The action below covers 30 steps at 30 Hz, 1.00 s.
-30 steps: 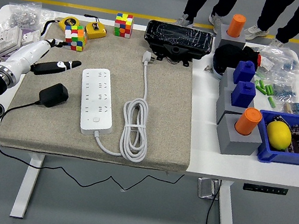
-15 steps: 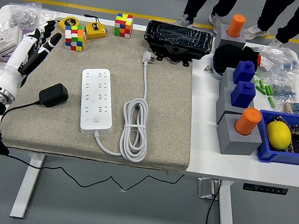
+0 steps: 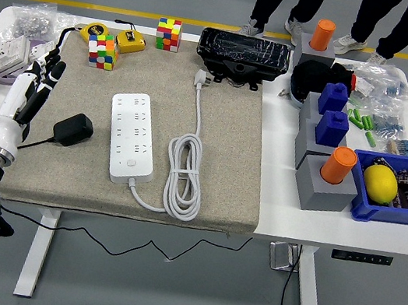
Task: Pick up the plug,place it near the board,insert it into the board,press the button
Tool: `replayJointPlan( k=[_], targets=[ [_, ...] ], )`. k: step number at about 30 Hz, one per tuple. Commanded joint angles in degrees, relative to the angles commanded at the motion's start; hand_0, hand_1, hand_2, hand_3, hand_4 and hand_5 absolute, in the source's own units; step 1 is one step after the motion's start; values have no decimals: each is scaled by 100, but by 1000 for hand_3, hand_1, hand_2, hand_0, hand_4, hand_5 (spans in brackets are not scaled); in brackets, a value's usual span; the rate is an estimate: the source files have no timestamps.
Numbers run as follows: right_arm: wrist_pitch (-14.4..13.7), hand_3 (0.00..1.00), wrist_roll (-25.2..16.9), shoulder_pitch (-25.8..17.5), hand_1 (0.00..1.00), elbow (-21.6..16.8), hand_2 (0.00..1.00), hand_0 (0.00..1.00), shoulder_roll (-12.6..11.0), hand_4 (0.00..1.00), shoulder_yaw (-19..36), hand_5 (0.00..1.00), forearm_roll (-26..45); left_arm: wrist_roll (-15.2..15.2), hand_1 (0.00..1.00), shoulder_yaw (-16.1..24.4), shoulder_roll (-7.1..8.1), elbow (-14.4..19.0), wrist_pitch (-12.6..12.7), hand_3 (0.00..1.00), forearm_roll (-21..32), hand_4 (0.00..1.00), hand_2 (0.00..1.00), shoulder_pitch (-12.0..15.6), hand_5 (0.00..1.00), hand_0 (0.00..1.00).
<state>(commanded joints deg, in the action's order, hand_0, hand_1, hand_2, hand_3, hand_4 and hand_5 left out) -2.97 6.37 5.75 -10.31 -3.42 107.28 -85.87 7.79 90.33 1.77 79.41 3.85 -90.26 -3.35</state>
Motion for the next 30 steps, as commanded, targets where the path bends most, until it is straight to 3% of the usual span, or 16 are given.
replayJointPlan(
  k=[30],
  targets=[
    [-11,762,24,97,730,0,716,832,-26,998,-2,998,-35,-90,915,-6,-47,132,-10,942,-316,998,930,-27,998,867]
  ],
)
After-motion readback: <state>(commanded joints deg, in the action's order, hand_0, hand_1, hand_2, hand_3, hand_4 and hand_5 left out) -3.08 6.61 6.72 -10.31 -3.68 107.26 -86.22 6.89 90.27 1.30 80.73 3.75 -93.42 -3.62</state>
